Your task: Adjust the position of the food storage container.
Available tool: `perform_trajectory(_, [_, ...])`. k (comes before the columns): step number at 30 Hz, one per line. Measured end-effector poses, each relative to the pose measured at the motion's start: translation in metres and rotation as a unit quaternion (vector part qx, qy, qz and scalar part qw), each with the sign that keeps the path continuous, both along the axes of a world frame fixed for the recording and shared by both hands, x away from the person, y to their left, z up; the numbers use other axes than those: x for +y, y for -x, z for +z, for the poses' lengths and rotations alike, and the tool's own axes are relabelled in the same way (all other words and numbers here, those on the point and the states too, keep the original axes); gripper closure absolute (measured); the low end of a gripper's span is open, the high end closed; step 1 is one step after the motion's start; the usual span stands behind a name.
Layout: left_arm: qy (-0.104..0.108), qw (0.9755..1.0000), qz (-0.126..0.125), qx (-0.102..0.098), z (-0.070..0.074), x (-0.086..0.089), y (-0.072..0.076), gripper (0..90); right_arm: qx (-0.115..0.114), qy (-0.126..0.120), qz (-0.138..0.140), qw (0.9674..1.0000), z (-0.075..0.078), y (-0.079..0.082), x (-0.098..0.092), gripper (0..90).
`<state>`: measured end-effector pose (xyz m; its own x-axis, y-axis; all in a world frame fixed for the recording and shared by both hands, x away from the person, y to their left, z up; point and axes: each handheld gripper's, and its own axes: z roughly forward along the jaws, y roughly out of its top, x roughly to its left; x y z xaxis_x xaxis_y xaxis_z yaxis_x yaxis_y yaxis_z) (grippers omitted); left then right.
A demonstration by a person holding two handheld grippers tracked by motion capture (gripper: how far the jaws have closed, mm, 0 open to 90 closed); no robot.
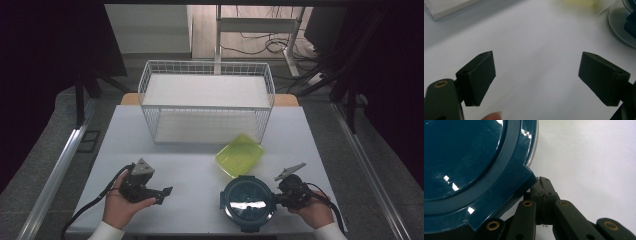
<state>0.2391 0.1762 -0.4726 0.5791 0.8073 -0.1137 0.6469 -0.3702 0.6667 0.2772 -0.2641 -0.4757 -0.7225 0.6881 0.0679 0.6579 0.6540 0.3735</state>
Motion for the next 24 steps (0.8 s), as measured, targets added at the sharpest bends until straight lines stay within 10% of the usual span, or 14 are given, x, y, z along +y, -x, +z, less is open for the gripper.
perform_trajectory(24, [-0.002, 1.0000, -0.001, 0.001, -0.001, 0.000, 0.000, 13.9, 0.014, -0.007, 0.035, 0.9993, -0.004, 0.011, 0.050, 89.0])
